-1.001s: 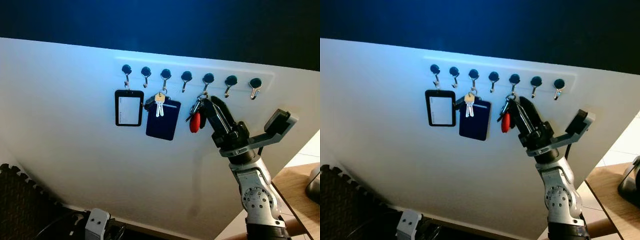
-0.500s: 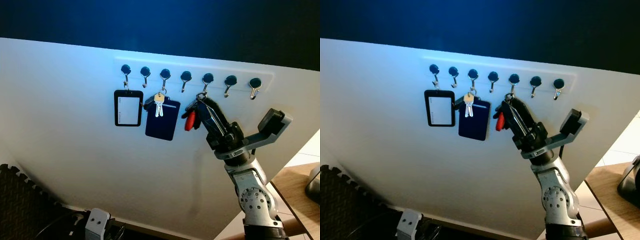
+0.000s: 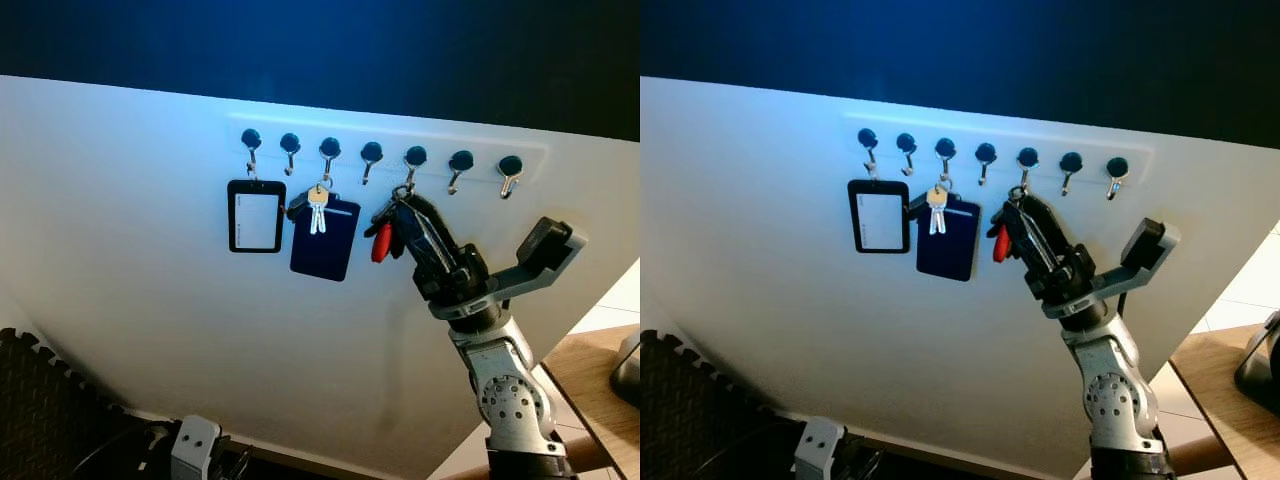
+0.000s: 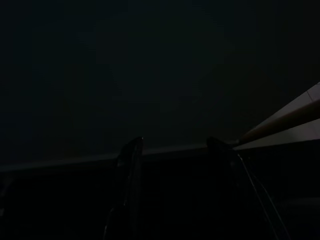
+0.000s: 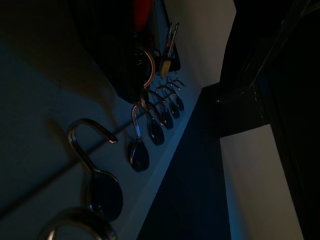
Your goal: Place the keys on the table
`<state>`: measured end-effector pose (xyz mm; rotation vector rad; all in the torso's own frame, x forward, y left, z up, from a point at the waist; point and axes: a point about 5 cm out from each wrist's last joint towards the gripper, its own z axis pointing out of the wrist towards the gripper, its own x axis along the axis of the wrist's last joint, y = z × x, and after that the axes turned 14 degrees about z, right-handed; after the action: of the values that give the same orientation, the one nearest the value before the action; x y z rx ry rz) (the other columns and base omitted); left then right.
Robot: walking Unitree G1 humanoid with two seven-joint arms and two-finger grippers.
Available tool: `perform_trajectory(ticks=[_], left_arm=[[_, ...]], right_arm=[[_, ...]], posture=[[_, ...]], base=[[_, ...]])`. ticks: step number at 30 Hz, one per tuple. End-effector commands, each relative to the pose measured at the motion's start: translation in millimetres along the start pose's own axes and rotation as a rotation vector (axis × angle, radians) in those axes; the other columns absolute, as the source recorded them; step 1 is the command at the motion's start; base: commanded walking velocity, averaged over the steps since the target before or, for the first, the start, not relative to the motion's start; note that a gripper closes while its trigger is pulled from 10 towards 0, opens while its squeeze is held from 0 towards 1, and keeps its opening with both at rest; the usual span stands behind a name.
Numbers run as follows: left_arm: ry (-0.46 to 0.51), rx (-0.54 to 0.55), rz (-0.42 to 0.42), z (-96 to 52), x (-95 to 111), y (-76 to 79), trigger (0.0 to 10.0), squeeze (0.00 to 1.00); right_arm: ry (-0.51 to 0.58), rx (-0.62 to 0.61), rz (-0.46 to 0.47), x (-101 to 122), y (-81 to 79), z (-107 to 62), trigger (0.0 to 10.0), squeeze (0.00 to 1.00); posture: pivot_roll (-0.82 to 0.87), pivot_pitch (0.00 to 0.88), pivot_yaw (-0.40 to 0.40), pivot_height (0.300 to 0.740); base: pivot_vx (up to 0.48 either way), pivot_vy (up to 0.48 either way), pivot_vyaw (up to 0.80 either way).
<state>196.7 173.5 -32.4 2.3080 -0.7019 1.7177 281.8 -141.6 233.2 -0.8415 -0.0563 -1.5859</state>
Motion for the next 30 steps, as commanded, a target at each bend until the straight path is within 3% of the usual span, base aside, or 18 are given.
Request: perform_trajectory(ticks=[1, 20, 30], left_arm=[[-0.022, -0.005, -0.003, -3.6, -5, 0.2, 10.0, 0.0], [-0.013, -0.014, 0.006, -3.2, -2, 0.9, 10.0, 0.0], [-0.017, -0.017, 0.002, -4.3, -3, 1.9, 10.0, 0.0]], right_arm=[[-0.03, 0.056, 0.006, -2, -7.7, 5.8, 10.0, 0.0], [-0.038, 0.085, 0.01, -1, -12.5, 9.1, 10.0, 0.0], [-0.051, -0.068, -0.057, 2, 3.8, -2.2, 10.0, 0.0]], posture=[[0.08, 0.086, -0.037, 0.74], [0.09, 0.083, -0.034, 0.74], [0.08, 0.09, -0.029, 0.74]], base=[[0.0, 0.0, 0.0], [0.0, 0.0, 0.0], [0.0, 0.0, 0.0]])
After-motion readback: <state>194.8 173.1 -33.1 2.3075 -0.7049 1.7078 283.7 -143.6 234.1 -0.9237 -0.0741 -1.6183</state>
